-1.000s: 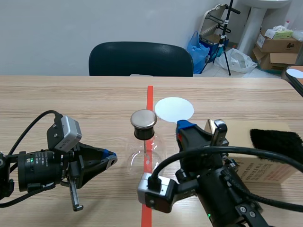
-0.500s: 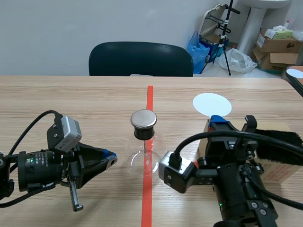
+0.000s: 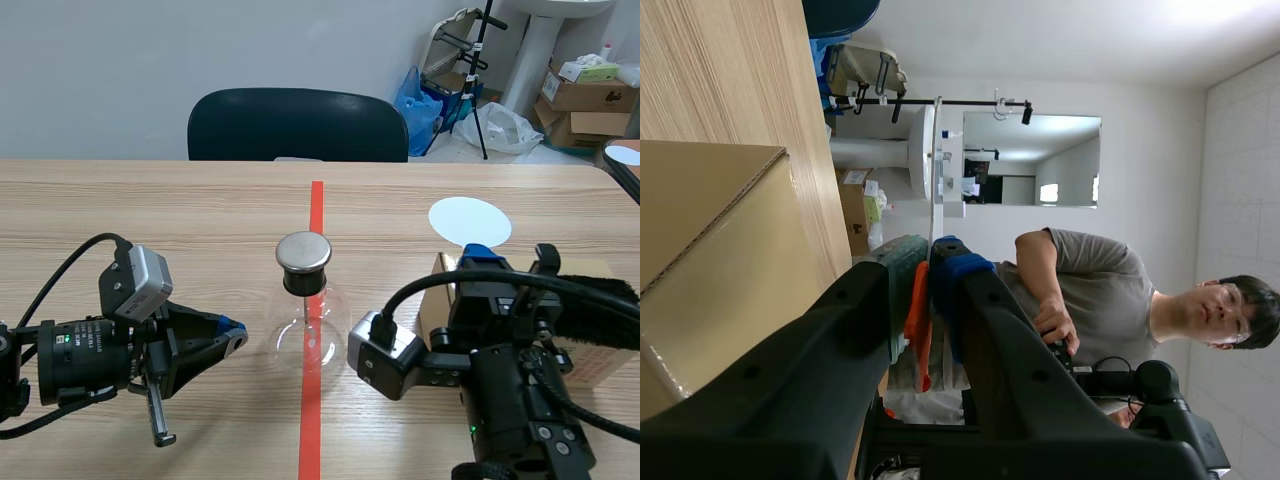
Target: Do the electroscope experiment
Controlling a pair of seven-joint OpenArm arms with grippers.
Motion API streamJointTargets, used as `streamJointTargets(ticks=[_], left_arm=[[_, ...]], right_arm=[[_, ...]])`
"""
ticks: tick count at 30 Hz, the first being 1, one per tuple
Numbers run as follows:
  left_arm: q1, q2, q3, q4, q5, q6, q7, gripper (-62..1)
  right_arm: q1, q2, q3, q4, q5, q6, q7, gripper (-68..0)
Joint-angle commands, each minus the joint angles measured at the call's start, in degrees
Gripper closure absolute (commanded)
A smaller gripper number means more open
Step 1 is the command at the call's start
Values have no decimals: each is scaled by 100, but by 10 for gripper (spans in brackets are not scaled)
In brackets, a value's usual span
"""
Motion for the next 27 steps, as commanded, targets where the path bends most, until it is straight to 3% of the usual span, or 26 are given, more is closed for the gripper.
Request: streamJointTargets(ticks=[1, 6, 27], left_arm=[[13, 26, -70, 46, -63, -9, -85, -31], [13, 26, -70, 46, -63, -11, -85, -31], [13, 28, -70, 46, -66, -9, -109, -31]], right_arm=[[66, 2, 22, 72, -4, -81, -17, -9], [66, 2, 22, 72, -4, -81, 343, -9], [116, 2, 22, 72, -4, -79, 2793, -9]])
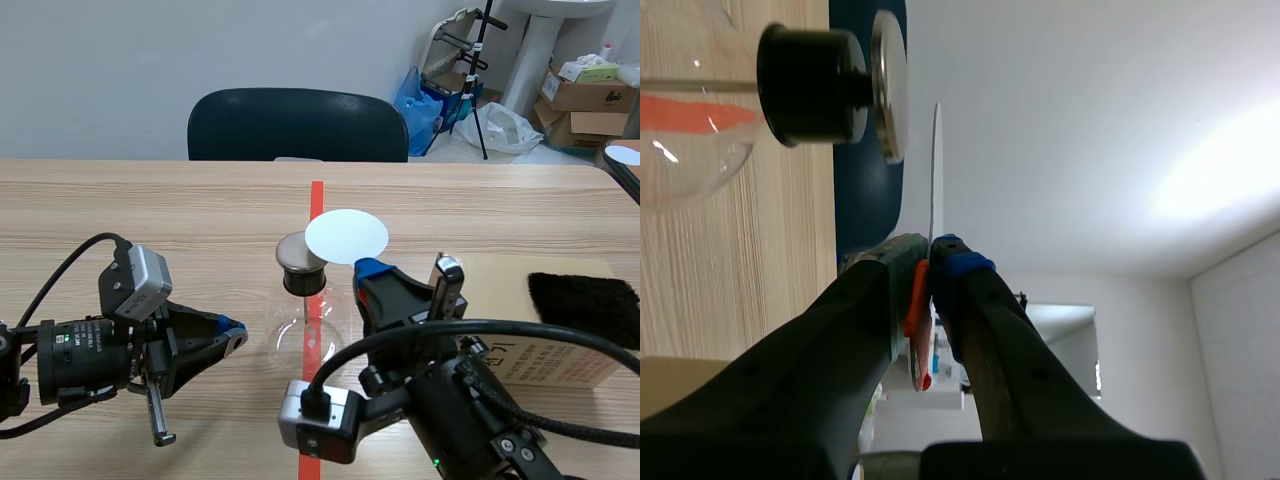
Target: Do the electroscope experiment
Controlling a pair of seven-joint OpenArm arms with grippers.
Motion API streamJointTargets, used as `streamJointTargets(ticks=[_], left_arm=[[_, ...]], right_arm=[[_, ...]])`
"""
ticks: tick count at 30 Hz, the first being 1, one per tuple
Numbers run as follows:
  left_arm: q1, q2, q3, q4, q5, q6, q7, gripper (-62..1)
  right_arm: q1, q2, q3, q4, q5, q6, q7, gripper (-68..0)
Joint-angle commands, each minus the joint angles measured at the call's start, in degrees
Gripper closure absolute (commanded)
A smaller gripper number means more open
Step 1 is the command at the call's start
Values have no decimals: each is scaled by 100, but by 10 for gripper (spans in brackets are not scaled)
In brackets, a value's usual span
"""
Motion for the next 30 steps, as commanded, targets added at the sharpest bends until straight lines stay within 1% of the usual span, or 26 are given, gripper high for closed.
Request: streamJointTargets(ticks=[1, 4, 8, 30], left_arm=[[13, 28, -66, 46, -66, -9, -105, -31], [13, 28, -66, 46, -66, -9, -105, -31], [13, 42, -66, 46, -66, -7, -105, -31], [13, 42, -66, 46, -63, -9, -105, -31]], right_arm=[[101, 2, 22, 72, -4, -79, 125, -9], [101, 2, 22, 72, -4, -79, 339, -9], [101, 2, 22, 72, -4, -79, 496, -9], [98, 2, 22, 72, -4, -79, 505, -9]])
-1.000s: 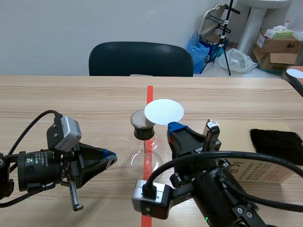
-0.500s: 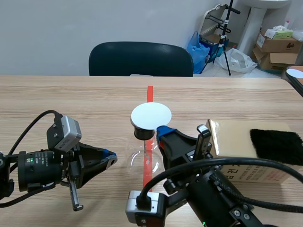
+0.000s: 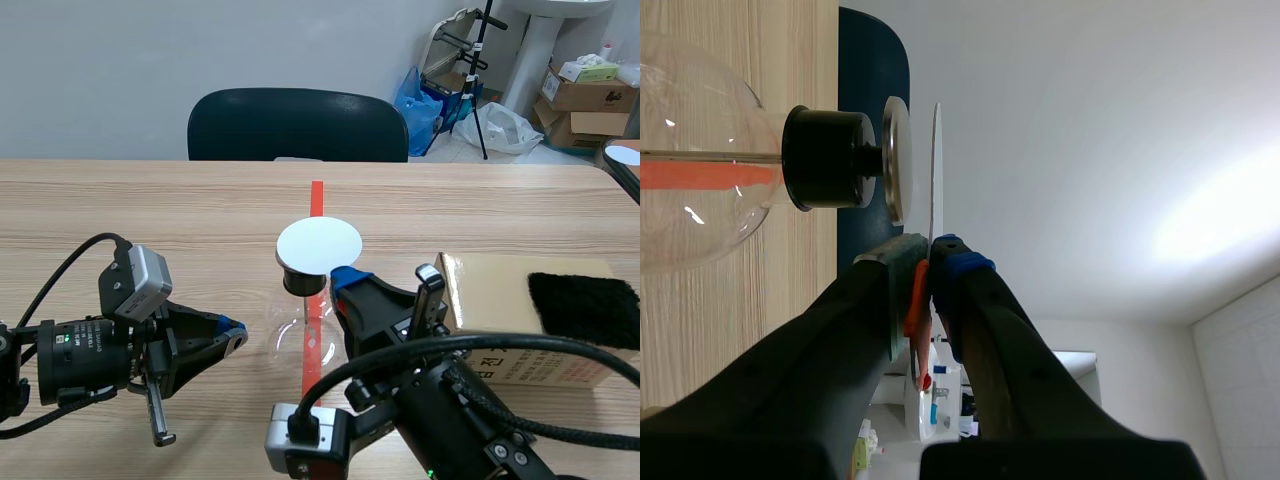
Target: Do the electroscope experiment
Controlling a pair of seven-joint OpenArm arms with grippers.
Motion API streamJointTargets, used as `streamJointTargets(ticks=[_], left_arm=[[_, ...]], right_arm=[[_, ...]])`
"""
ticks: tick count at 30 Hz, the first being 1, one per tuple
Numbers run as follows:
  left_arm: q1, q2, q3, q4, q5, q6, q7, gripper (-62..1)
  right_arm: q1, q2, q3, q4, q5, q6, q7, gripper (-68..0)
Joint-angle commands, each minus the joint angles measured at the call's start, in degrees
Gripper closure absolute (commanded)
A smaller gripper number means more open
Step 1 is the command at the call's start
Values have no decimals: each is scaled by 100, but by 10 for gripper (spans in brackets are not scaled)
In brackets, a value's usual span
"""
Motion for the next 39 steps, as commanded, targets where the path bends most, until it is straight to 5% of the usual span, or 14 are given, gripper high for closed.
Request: streamJointTargets(ticks=[1, 19, 39], left_arm=[[11, 42, -66, 46, -63, -9, -105, -31], [11, 42, -66, 46, -66, -9, -105, -31], [11, 42, -66, 46, -66, -9, -105, -31]], right_arm=[[98, 2, 22, 72, -4, -79, -24, -9], [98, 2, 22, 72, -4, -79, -122, -9], [98, 2, 22, 72, -4, -79, -2535, -9]])
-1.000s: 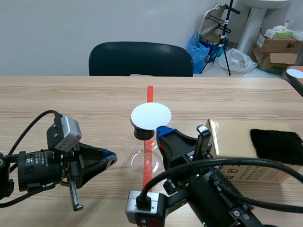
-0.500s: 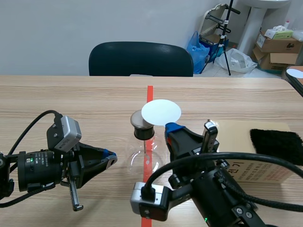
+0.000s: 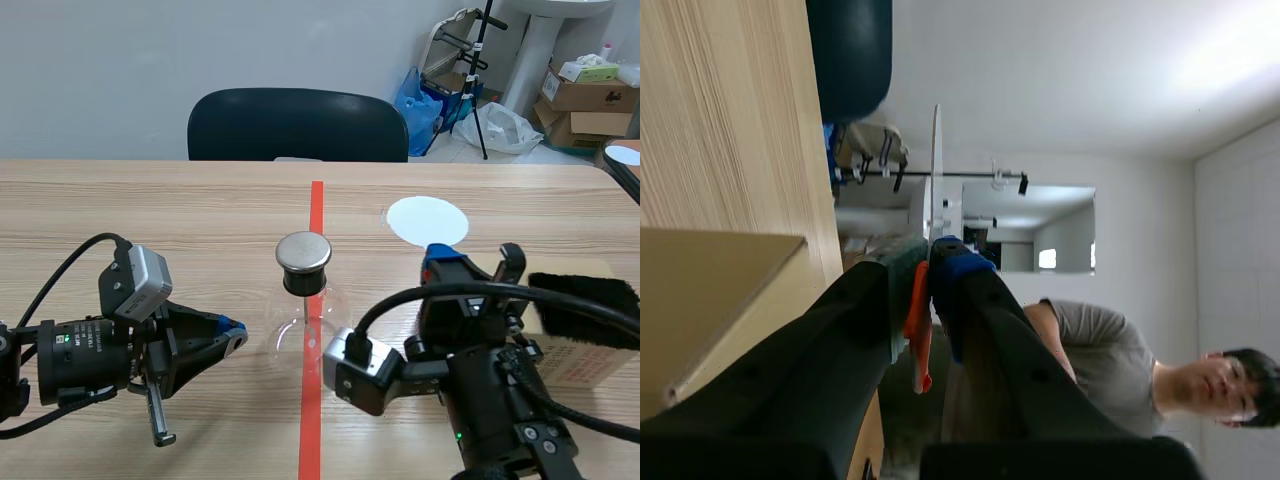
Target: Do the electroscope experiment
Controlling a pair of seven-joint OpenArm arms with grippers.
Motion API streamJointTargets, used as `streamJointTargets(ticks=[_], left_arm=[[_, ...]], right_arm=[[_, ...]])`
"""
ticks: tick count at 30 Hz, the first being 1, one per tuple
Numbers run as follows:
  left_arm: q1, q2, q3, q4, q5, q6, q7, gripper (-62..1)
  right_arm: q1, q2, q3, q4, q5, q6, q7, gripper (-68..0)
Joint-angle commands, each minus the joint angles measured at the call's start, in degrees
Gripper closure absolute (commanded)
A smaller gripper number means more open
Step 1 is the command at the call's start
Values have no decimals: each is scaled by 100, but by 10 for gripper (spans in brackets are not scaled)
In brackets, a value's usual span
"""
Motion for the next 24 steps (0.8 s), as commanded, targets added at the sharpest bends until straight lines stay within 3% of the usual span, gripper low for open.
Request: streamJointTargets(ticks=[1, 10, 24], left_arm=[[11, 42, -66, 46, -66, -9, -105, -31], [11, 42, -66, 46, -66, -9, -107, -31], [11, 42, -66, 46, -66, -9, -107, -31]], right_arm=[[98, 2, 22, 72, -4, -79, -166, -9], [98, 2, 22, 72, -4, -79, -822, -9], [98, 0, 22, 72, -4, -79, -824, -9]])
